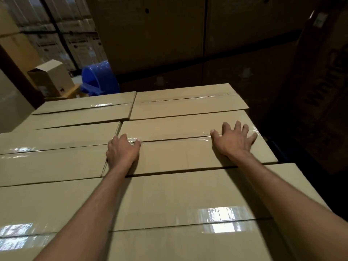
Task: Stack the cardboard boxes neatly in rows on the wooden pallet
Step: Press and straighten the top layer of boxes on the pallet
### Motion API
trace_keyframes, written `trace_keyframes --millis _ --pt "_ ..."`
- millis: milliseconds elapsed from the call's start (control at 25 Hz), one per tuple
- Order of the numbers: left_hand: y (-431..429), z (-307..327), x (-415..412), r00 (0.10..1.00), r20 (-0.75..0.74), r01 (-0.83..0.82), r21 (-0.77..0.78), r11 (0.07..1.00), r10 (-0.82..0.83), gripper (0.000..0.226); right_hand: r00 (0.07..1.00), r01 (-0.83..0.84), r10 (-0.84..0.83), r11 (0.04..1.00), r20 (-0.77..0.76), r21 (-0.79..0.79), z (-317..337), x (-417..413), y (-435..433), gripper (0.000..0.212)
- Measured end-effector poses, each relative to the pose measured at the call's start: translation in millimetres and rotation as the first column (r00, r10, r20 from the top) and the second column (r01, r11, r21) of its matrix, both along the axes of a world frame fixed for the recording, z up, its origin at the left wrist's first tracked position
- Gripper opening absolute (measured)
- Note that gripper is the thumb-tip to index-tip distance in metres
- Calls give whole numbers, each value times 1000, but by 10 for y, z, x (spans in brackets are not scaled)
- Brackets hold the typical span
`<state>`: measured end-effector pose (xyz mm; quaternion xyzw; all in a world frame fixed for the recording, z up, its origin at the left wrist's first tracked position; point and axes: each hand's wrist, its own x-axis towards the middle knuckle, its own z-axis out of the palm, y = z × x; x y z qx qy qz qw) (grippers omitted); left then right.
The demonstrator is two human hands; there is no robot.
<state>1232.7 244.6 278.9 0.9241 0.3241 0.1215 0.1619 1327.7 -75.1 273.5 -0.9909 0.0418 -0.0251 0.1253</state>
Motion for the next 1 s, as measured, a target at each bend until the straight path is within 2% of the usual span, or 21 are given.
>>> trace_keyframes --millis 160,320,400,560,680,800,880,1000 --pt "20 36 24 995 94 -7 -93 996 16 54 995 92 -92 996 -35 -4 53 -163 -291 79" --pt "41 46 -23 976 207 10 -328 945 62 72 977 205 -185 949 -103 240 150 -164 -801 71" --pt "-8 17 -60 966 258 80 -362 929 18 75 971 237 -220 939 -94 251 133 -204 -929 68" --pt "-100 -9 -149 965 255 137 -289 948 -61 71 978 208 -200 956 -56 207 119 -292 -984 66" --pt "-161 -48 -335 989 150 52 -291 955 -9 77 980 198 -188 960 -66 201 90 -450 -1095 66" --pt "-247 -91 -529 997 44 -51 -139 989 57 75 976 217 -211 967 -59 130 17 -713 -1059 68" --pt "-313 -88 -602 999 6 -39 -34 999 40 74 979 201 -200 975 -28 91 6 -801 -1012 68" --pt "-386 -71 -677 997 -63 -42 66 997 46 76 985 171 -167 978 -41 119 32 -817 -1073 69"
